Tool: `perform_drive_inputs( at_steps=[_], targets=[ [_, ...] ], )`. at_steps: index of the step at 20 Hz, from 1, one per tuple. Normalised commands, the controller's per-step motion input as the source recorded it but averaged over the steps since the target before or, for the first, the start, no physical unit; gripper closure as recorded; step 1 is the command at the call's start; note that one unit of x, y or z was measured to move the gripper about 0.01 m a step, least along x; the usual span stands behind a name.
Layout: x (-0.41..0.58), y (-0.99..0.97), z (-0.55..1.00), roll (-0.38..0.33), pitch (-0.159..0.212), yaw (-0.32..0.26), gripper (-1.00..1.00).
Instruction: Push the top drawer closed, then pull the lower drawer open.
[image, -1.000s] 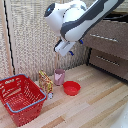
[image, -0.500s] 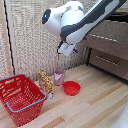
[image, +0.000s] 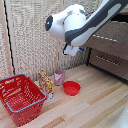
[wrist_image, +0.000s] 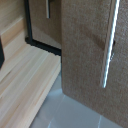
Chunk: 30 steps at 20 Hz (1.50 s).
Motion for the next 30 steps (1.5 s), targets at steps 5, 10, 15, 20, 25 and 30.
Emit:
perform_drive_inputs(
  at_steps=[5,10,15,20,25,30],
  targets=[
    [0.000,-0.52,0.07,-0.227,0.000,0.068,-1.00],
    [0.000,-0.51,0.06,-0.224,0.000,0.058,-1.00],
    [0.000,-0.41,0.11,-0.153,0.012,0.066,-1.00],
    [0.003,-0.25,0.02,-0.054,0.023,0.046,1.00],
    [0.009,-0.01,0.00,0.000,0.000,0.000,1.00],
    [0.000,0.00,0.07,-0.024,0.000,0.000,1.00]
  ],
)
